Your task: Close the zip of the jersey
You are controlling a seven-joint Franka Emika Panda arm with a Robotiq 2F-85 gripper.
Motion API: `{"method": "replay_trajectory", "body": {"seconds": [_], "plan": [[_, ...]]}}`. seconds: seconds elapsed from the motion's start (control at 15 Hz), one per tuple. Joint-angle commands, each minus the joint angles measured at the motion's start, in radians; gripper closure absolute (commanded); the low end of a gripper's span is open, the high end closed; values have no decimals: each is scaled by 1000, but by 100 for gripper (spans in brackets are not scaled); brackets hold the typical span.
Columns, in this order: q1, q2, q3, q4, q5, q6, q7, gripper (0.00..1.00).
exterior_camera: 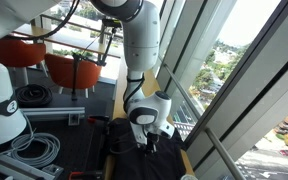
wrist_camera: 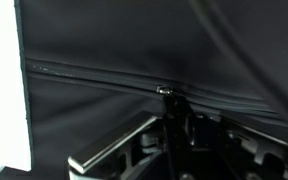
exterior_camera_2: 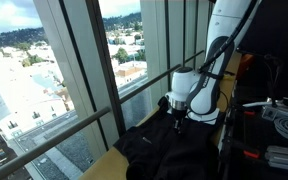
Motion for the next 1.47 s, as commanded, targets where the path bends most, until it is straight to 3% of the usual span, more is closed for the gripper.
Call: {"method": "replay_trajectory", "body": {"seconds": [0.0,1.4], "plan": [[41,-36,-1,-36,-34,14,40,98],[133,-16,0,-13,-44,3,57,98]]}}
